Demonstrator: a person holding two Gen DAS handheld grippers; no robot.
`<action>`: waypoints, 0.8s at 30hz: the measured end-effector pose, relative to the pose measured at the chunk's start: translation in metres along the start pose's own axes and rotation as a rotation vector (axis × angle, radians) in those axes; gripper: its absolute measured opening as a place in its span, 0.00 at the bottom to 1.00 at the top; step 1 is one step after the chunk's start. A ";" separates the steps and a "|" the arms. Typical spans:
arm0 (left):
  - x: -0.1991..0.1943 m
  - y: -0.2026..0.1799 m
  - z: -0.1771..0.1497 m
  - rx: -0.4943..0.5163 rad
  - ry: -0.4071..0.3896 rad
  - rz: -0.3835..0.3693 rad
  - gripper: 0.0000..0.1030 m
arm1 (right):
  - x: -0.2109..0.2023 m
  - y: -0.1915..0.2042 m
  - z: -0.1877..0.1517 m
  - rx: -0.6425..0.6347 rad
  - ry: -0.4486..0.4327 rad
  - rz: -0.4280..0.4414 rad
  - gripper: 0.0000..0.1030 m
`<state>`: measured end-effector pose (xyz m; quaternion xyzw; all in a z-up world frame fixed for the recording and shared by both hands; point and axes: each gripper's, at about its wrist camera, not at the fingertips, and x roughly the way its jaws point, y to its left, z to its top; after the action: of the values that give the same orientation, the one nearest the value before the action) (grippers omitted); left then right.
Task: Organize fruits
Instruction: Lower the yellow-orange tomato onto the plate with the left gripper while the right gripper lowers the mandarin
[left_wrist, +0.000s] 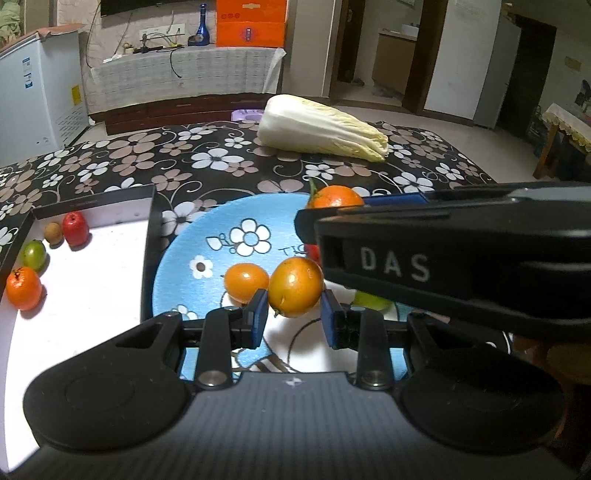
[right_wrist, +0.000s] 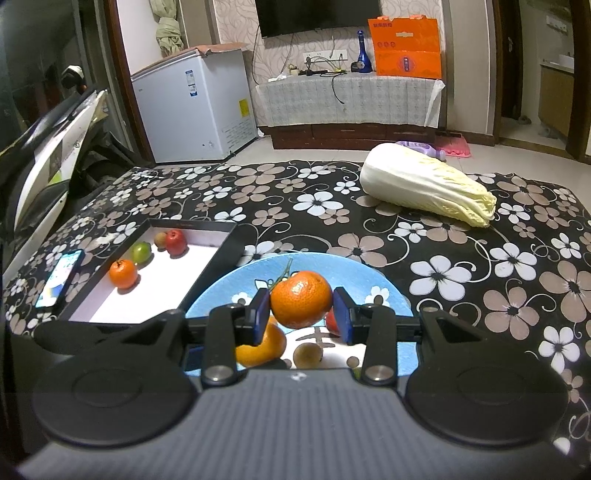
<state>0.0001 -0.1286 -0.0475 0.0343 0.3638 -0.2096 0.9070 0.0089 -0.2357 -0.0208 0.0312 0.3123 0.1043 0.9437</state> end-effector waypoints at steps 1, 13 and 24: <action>0.000 -0.001 0.000 0.002 0.001 -0.002 0.35 | 0.000 -0.001 0.000 0.000 0.001 0.000 0.39; 0.003 -0.015 -0.003 0.039 0.005 -0.025 0.35 | 0.003 -0.001 0.000 -0.005 0.010 0.000 0.39; 0.005 -0.016 -0.004 0.043 0.006 -0.017 0.35 | 0.006 -0.001 0.000 -0.007 0.020 -0.004 0.39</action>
<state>-0.0054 -0.1440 -0.0522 0.0513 0.3624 -0.2247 0.9031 0.0140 -0.2355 -0.0250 0.0264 0.3215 0.1038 0.9408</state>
